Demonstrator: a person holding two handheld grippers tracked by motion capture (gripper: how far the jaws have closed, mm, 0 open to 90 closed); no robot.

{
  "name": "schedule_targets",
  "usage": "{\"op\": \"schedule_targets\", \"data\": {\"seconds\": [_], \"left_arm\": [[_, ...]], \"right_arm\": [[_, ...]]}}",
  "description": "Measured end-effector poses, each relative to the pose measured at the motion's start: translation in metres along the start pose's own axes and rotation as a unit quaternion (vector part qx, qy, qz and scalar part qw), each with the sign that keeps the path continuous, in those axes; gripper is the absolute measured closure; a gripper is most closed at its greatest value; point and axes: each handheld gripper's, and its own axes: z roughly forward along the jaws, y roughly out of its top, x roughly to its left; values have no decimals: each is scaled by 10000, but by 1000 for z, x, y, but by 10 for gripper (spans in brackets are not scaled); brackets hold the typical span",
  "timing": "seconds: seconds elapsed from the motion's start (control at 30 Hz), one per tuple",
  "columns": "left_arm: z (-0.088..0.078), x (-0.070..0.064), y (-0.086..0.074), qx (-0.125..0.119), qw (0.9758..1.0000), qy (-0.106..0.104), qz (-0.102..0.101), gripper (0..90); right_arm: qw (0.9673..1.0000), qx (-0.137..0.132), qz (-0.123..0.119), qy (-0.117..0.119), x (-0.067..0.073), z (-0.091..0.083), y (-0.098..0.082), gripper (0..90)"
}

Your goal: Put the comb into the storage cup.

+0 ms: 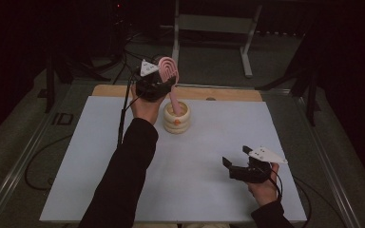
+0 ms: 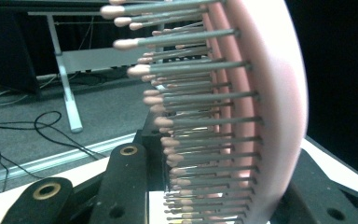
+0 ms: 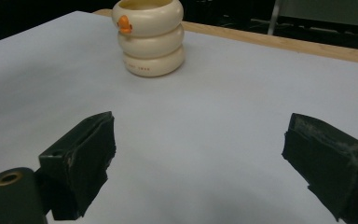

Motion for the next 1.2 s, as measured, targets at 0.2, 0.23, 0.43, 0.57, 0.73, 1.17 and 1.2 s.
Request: {"op": "schedule_targets", "data": {"seconds": [0.2, 0.23, 0.43, 0.57, 0.73, 1.17, 1.2], "left_arm": [[2, 0, -1, 39, 10000, -16, 20, 637], [3, 0, -1, 43, 10000, -12, 10, 637], [4, 1, -3, 65, 10000, 11, 2, 637], [5, 1, -3, 88, 10000, 31, 23, 637], [6, 0, -4, 64, 10000, 26, 8, 637], [11, -5, -8, 72, 10000, 6, -6, 637], [11, -5, -8, 71, 10000, 4, -10, 636]], "right_arm": [[10000, 8, -1, -4, 0, 1, 0, 87], [10000, 22, -10, 14, 1, 1, -1, 87], [10000, 30, -16, 30, 2, 2, -1, 87], [10000, 40, -8, 40, 3, 2, -1, 87], [10000, 38, -12, 50, 3, 2, -1, 87], [10000, 15, -25, 52, 3, 1, -1, 87], [10000, 10, -22, 49, 3, 1, 0, 87]]}}
